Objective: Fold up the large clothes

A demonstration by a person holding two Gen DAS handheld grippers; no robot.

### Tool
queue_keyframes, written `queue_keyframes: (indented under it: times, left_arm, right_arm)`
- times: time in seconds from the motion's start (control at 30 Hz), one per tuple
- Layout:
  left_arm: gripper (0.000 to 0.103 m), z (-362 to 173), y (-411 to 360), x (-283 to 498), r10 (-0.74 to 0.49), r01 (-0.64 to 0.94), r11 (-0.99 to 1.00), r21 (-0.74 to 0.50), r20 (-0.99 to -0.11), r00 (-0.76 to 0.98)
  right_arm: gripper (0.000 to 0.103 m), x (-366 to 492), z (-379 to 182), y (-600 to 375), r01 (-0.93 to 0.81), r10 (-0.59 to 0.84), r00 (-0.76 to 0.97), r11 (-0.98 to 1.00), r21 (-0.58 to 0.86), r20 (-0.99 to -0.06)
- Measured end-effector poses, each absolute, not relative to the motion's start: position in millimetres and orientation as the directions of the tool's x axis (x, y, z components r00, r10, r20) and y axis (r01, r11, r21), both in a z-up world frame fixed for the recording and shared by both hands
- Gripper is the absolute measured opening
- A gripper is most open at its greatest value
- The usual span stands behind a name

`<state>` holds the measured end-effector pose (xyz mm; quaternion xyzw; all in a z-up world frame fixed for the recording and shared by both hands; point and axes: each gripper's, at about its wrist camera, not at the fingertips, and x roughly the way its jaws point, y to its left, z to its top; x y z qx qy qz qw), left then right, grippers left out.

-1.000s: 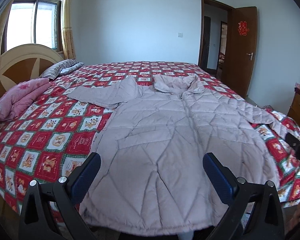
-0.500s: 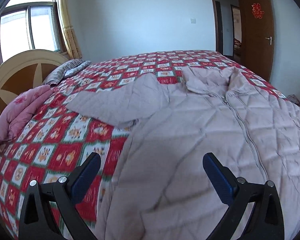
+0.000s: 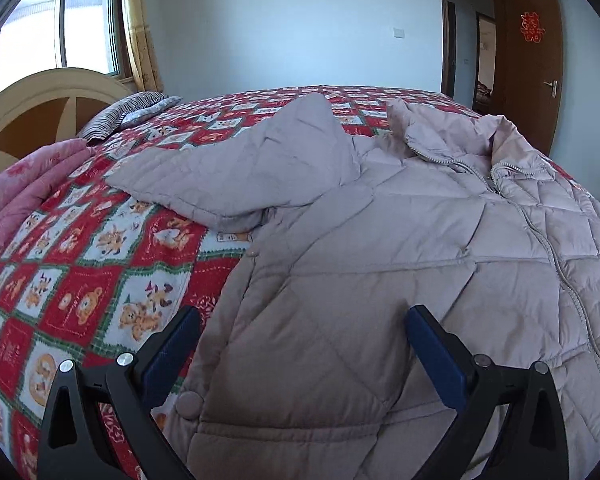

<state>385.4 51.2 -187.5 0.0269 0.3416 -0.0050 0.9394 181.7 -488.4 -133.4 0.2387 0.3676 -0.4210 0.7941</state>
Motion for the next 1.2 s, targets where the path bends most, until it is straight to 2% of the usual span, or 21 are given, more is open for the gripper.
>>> queue_keyframes:
  times: [0.17,0.27,0.37,0.5,0.63,0.77,0.9,1.2]
  left_arm:
    - [0.102,-193,52,388,-0.009,0.033,0.999,0.025,-0.658,0.753]
    - [0.102,-194,54,389,-0.019,0.035,0.999,0.010,-0.663,0.748]
    - [0.102,-195,56,388,-0.031,0.036,0.999,-0.006,-0.665,0.746]
    - [0.102,-197,60,390,-0.054,0.040,0.999,-0.036,-0.670,0.740]
    - [0.102,-199,64,392,-0.077,0.042,0.997,-0.069,-0.676,0.733]
    - [0.102,-200,68,393,-0.099,0.046,0.994,-0.097,-0.676,0.730]
    - [0.102,-203,73,394,-0.132,0.050,0.989,-0.140,-0.677,0.724]
    - [0.102,-205,77,393,-0.162,0.052,0.982,-0.182,-0.670,0.724]
  right_arm:
    - [0.014,204,-81,-469,0.791,-0.583,0.437,0.612,-0.017,-0.685]
    - [0.013,227,-41,-438,0.719,-0.590,0.521,0.693,-0.055,-0.616]
    - [0.013,258,-5,-390,0.603,-0.540,0.628,0.793,-0.089,-0.561]
    - [0.013,296,18,-313,0.399,-0.381,0.759,0.913,-0.087,-0.528]
    - [0.012,336,5,-246,0.209,-0.167,0.812,0.978,0.012,-0.559]
    - [0.012,374,-28,-183,0.073,-0.030,0.803,0.996,0.049,-0.595]
    - [0.012,402,-70,-137,-0.022,0.092,0.757,0.993,0.117,-0.647]
    - [0.012,429,-102,-69,-0.161,0.295,0.665,0.954,0.254,-0.686]
